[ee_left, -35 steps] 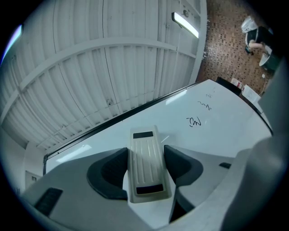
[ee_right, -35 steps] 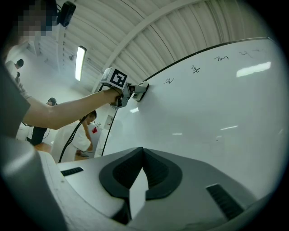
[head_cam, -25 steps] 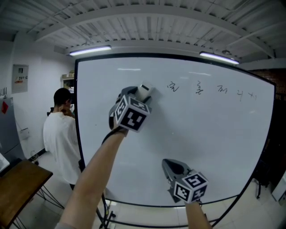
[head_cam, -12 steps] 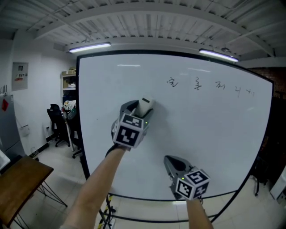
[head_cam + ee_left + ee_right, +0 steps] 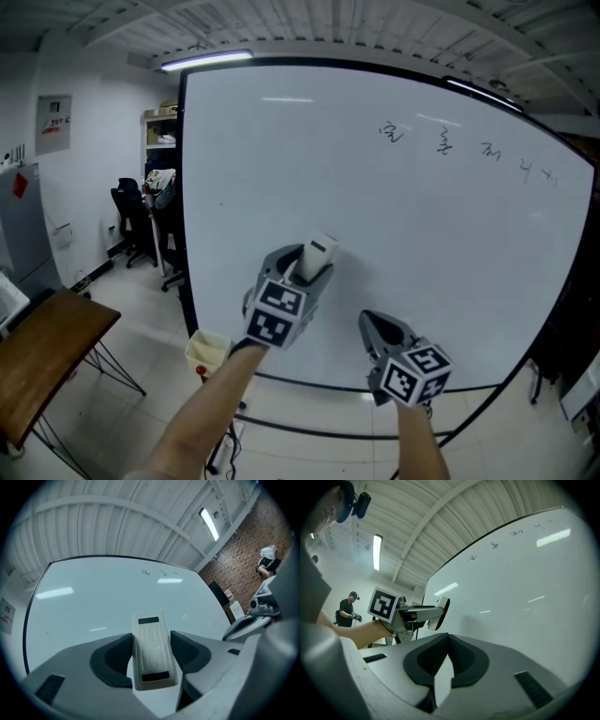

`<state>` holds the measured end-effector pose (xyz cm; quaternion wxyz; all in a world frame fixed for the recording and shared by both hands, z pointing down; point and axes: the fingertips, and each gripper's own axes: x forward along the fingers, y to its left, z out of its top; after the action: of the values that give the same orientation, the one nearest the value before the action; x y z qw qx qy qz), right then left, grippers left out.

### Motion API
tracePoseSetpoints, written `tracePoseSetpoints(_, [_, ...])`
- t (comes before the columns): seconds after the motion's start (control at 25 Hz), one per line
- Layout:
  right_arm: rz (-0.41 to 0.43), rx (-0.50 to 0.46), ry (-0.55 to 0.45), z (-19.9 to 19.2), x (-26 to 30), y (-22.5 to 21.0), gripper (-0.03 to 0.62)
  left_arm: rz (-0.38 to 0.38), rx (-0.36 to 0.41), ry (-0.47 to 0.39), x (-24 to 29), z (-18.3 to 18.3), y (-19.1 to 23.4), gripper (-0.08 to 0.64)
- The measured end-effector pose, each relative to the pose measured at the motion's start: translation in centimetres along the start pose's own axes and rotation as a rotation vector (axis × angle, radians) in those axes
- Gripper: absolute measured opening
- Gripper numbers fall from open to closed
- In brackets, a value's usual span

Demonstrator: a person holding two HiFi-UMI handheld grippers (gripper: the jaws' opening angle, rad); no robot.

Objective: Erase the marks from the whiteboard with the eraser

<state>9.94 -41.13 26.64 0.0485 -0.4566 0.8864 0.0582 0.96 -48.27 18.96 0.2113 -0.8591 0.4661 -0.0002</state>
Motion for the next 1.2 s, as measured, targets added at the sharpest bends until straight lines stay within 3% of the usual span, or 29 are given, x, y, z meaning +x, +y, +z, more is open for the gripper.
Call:
tracePoseSetpoints(0.4, [-0.011, 0.019, 0.038, -3.0, -0.3, 0.0, -0.005, -0.093, -0.184, 0.057, -3.1, -7.5, -5.3, 0.262])
tracePoseSetpoints(0.68, [-0.011, 0.028, 0.034, -4.4, -0.6, 0.2, -0.005, -0.145, -0.226, 0.104, -4.7, -11.4, -7.9, 0.262])
tracePoseSetpoints(1.2, [-0.014, 0.02, 0.034, -4.8, 0.2, 0.1, -0.006, -0.177, -0.32, 0.103, -5.3, -12.1, -8.4, 0.262])
